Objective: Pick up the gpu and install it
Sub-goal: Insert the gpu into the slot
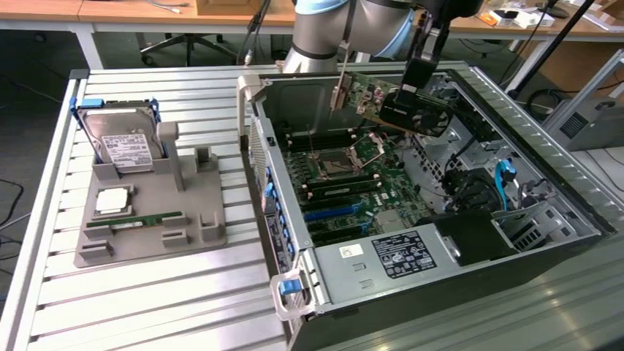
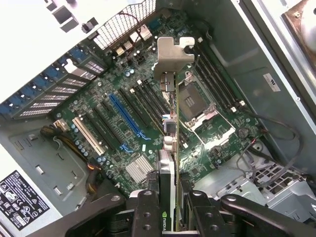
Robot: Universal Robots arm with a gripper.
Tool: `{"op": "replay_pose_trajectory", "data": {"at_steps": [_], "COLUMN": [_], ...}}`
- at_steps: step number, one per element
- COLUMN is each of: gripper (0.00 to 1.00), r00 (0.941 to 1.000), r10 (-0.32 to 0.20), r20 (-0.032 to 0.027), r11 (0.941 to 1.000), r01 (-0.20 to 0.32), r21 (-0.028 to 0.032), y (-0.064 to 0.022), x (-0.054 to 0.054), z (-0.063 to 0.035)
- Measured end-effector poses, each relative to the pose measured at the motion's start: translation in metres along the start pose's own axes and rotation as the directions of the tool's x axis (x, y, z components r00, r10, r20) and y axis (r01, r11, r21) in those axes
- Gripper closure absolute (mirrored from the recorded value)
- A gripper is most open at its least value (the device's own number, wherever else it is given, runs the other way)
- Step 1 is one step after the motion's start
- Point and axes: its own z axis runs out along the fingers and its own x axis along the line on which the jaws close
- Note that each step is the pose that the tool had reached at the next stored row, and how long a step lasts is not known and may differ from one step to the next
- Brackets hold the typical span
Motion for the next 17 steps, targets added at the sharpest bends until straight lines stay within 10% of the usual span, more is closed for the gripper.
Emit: {"op": "replay_pose_trajectory", "data": {"at_steps": [17], "gripper": [0.73], "r00": [0.9899], "r10": [-0.142], "r20": [0.0050], "r11": [0.9899], "r01": [0.142], "r21": [-0.0030], "y": [0.0000], "x": [0.0000], "z": [0.0001]}}
